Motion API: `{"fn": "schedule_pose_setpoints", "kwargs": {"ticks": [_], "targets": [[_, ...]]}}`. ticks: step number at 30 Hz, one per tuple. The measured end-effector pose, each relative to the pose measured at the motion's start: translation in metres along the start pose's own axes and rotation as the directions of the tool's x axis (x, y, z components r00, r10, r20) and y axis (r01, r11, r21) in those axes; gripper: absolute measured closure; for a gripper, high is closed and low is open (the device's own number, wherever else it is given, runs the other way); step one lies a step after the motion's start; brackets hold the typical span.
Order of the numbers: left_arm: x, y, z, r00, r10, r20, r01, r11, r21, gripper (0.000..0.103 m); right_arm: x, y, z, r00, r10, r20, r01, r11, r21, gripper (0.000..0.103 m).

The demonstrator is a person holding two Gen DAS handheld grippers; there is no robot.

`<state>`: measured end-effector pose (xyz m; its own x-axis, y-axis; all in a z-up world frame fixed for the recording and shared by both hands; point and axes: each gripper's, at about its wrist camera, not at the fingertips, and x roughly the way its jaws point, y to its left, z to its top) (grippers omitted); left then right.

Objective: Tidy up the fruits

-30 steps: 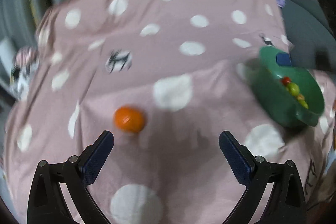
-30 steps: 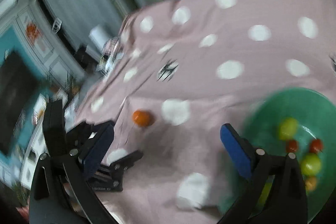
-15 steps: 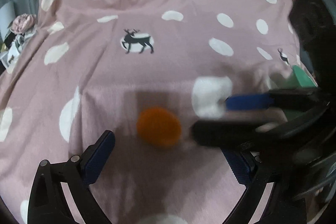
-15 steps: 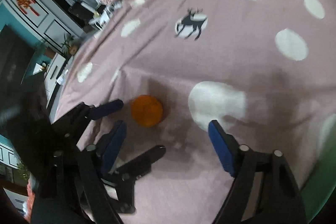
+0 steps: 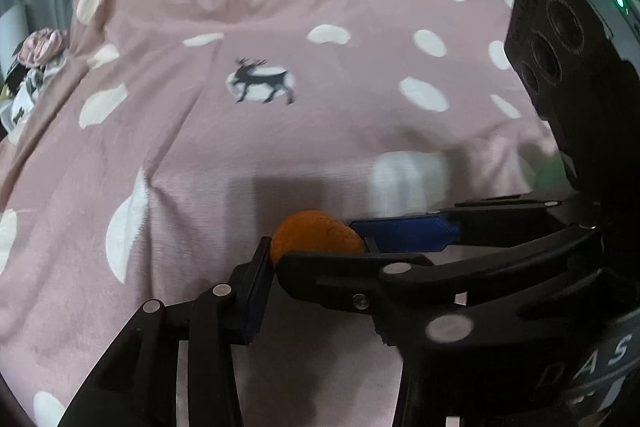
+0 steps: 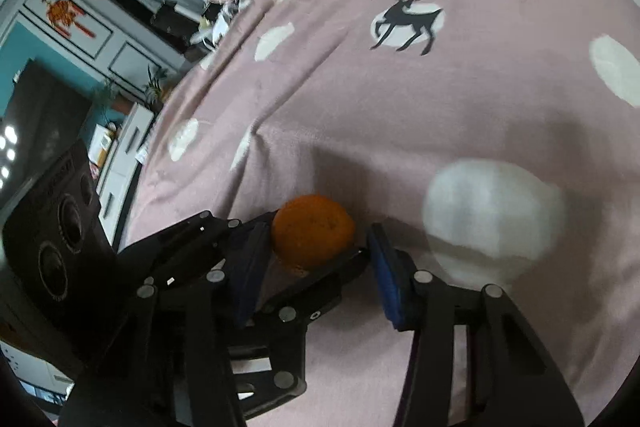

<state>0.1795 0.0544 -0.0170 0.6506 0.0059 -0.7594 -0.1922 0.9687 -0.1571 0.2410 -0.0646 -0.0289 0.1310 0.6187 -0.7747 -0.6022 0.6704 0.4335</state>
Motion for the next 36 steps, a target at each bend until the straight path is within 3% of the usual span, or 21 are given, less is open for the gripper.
{"fn": "schedule_pose_setpoints", "kwargs": {"ticks": [4,7,11,15,18,21,24,25,26,27,30,32,34,36], "targets": [[-0.032,-0.045,0.006,0.997,-0.066,0.043,0.064,0.997,0.049,0.06,-0.053,-0.004,-0.016,0.997,0.018,0.073,-0.019,1.0,0.01,0.054],[-0.048,-0.091,0.012,0.988,-0.141,0.071,0.133,0.985,0.107,0.06,-0.116,-0.015,-0.039,0.987,-0.028,0.157,0.026,1.0,0.013,0.055],[-0.052,-0.177,0.015,0.968,-0.241,0.064,0.221,0.948,0.23,0.06,-0.192,-0.045,-0.077,0.961,-0.114,0.252,0.094,0.991,0.09,0.055],[-0.04,-0.251,0.011,0.941,-0.339,0.004,0.324,0.903,0.283,0.06,-0.251,-0.09,-0.126,0.918,-0.196,0.344,0.131,0.97,0.203,0.055],[-0.021,-0.292,0.005,0.931,-0.358,-0.068,0.362,0.886,0.291,0.06,-0.271,-0.121,-0.154,0.899,-0.24,0.367,0.141,0.951,0.276,0.055],[-0.004,-0.318,-0.007,0.939,-0.312,-0.142,0.342,0.883,0.322,0.06,-0.273,-0.134,-0.17,0.894,-0.31,0.325,0.225,0.935,0.274,0.051],[-0.007,-0.322,-0.012,0.96,-0.239,-0.145,0.274,0.907,0.319,0.05,-0.282,-0.131,-0.179,0.865,-0.39,0.315,0.311,0.91,0.275,0.029],[-0.011,-0.318,-0.014,0.962,-0.232,-0.143,0.266,0.913,0.311,0.03,-0.29,-0.125,-0.183,0.866,-0.38,0.325,0.302,0.916,0.265,0.011],[-0.024,-0.312,-0.017,0.964,-0.237,-0.119,0.262,0.919,0.295,0.011,-0.297,-0.116,-0.188,0.861,-0.404,0.31,0.335,0.908,0.253,0.005],[-0.035,-0.308,-0.02,0.967,-0.238,-0.085,0.253,0.921,0.295,0.003,-0.305,-0.11,-0.195,0.848,-0.44,0.297,0.382,0.894,0.233,0.0],[-0.064,-0.303,-0.027,0.991,-0.123,0.05,0.098,0.93,0.353,0.0,-0.319,-0.094,-0.201,0.81,-0.489,0.323,0.447,0.872,0.199,0.0],[-0.073,-0.299,-0.033,0.994,-0.046,0.099,0.009,0.937,0.35,0.0,-0.321,-0.09,-0.204,0.812,-0.48,0.331,0.435,0.877,0.205,0.0],[-0.077,-0.293,-0.036,0.993,-0.029,0.112,-0.008,0.949,0.316,0.0,-0.314,-0.084,-0.209,0.817,-0.492,0.301,0.455,0.87,0.187,0.0],[-0.073,-0.292,-0.041,0.997,-0.019,0.08,-0.008,0.946,0.325,0.0,-0.308,-0.082,-0.212,0.799,-0.532,0.281,0.499,0.846,0.185,0.0]]}}
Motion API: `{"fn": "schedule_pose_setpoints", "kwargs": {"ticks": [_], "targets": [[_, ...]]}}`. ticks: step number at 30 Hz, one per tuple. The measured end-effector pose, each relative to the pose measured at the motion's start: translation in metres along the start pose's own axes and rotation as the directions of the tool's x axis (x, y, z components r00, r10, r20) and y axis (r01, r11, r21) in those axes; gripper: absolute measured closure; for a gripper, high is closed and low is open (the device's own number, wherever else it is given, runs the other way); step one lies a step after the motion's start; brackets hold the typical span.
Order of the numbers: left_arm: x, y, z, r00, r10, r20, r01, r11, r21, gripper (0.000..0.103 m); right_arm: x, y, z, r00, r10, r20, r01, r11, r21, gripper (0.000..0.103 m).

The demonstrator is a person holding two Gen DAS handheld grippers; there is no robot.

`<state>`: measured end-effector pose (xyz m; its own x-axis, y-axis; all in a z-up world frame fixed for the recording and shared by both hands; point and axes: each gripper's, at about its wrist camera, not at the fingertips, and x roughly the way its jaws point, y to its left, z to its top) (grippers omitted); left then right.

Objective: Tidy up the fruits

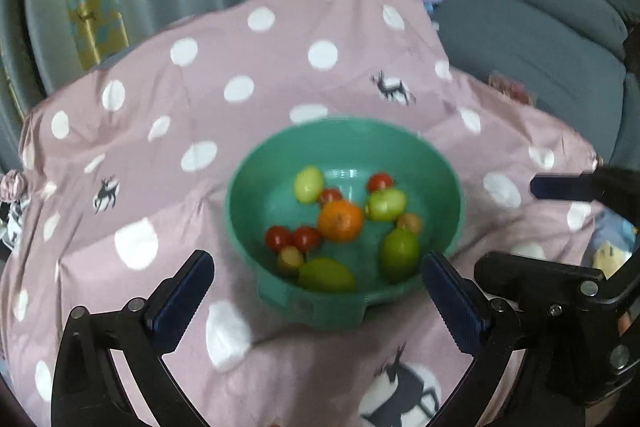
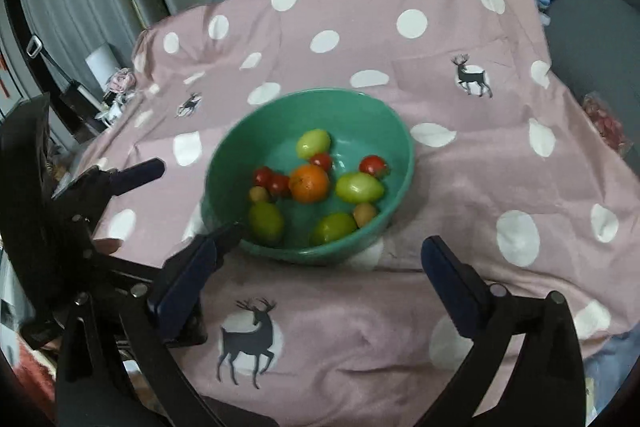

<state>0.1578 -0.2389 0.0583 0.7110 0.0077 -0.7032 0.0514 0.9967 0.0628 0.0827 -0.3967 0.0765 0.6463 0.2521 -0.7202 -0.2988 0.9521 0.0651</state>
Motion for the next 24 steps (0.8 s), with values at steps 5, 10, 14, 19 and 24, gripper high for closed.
{"fn": "schedule_pose_setpoints", "kwargs": {"ticks": [5,10,14,19,24], "targets": [[0.007,-0.011,-0.017,0.994,-0.066,-0.086,0.064,0.998,-0.02,0.0,0.003,-0.008,-0.014,0.987,-0.141,-0.082,0.144,0.989,0.027,0.0],[0.01,-0.025,-0.028,0.99,-0.054,-0.132,0.057,0.998,0.014,0.0,0.016,-0.037,-0.029,0.961,-0.121,-0.248,0.165,0.972,0.167,0.0],[0.009,-0.026,-0.035,0.989,-0.024,-0.145,0.024,1.0,0.003,0.0,0.023,-0.047,-0.043,0.937,-0.142,-0.319,0.207,0.962,0.179,0.0],[0.006,-0.025,-0.037,0.983,-0.096,-0.153,0.094,0.995,-0.021,0.0,0.018,-0.057,-0.048,0.941,-0.142,-0.308,0.213,0.954,0.21,0.0],[0.01,-0.029,-0.035,0.982,-0.093,-0.164,0.09,0.996,-0.028,0.0,0.015,-0.065,-0.048,0.944,-0.139,-0.3,0.215,0.947,0.238,0.0]]}}
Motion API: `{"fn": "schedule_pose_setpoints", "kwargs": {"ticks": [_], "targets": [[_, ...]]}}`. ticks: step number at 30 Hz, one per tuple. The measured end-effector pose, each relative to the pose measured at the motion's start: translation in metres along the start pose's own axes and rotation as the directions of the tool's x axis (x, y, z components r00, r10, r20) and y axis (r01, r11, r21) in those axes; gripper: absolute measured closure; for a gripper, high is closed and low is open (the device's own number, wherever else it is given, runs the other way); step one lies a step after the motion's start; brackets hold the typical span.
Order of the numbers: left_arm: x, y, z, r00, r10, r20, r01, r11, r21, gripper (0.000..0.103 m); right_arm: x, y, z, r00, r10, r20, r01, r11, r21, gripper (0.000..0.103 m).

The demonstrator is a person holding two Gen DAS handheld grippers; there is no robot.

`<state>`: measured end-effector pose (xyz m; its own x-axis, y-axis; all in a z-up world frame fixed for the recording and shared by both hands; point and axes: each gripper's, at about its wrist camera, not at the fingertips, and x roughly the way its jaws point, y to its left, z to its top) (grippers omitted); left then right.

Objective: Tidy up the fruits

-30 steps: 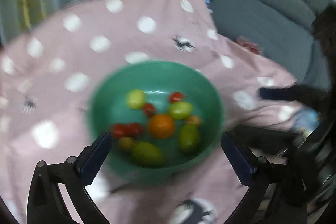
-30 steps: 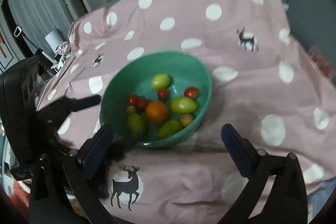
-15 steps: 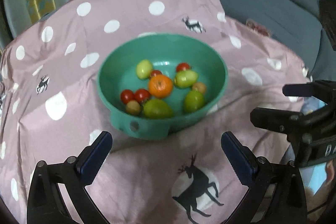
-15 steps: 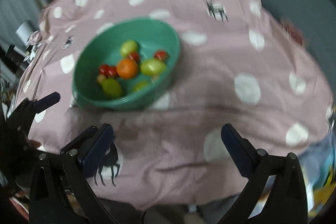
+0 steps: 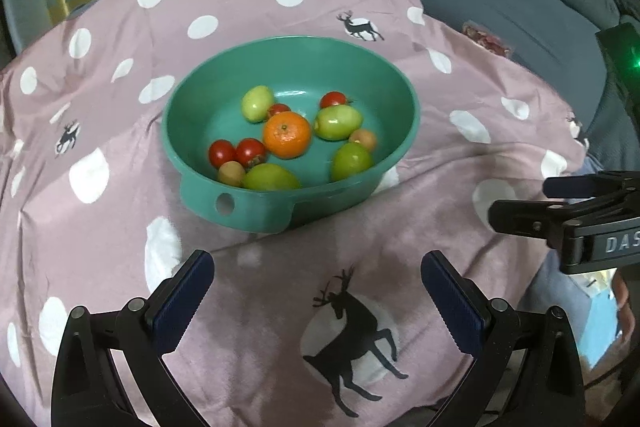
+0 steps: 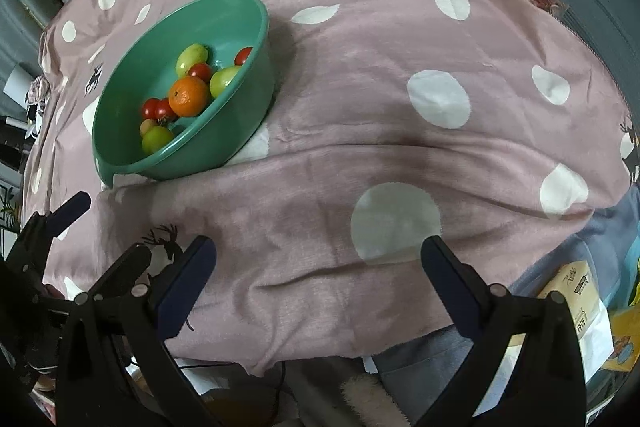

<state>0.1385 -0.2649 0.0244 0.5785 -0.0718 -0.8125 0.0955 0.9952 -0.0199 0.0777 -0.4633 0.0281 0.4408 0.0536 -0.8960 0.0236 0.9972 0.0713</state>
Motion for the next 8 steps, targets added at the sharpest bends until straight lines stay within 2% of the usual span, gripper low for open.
{"fn": "schedule_pose_setpoints", "kwargs": {"ticks": [3,6,8], "targets": [[0.0009,0.0004,-0.0009,1.0,0.014,-0.001,-0.014,1.0,0.006,0.0,0.0005,0.0026,0.001,1.0,-0.012,-0.008,0.012,1.0,-0.001,0.0],[-0.0027,0.0025,-0.0027,0.999,0.016,0.032,-0.016,1.0,-0.015,0.0,0.0024,0.0046,0.0011,1.0,-0.012,-0.012,0.012,1.0,-0.008,0.0],[-0.0055,-0.0001,-0.0037,0.998,0.034,0.045,-0.034,0.999,0.007,0.0,0.0038,0.0034,0.0044,1.0,-0.016,-0.015,0.016,1.0,-0.012,0.0]]}}
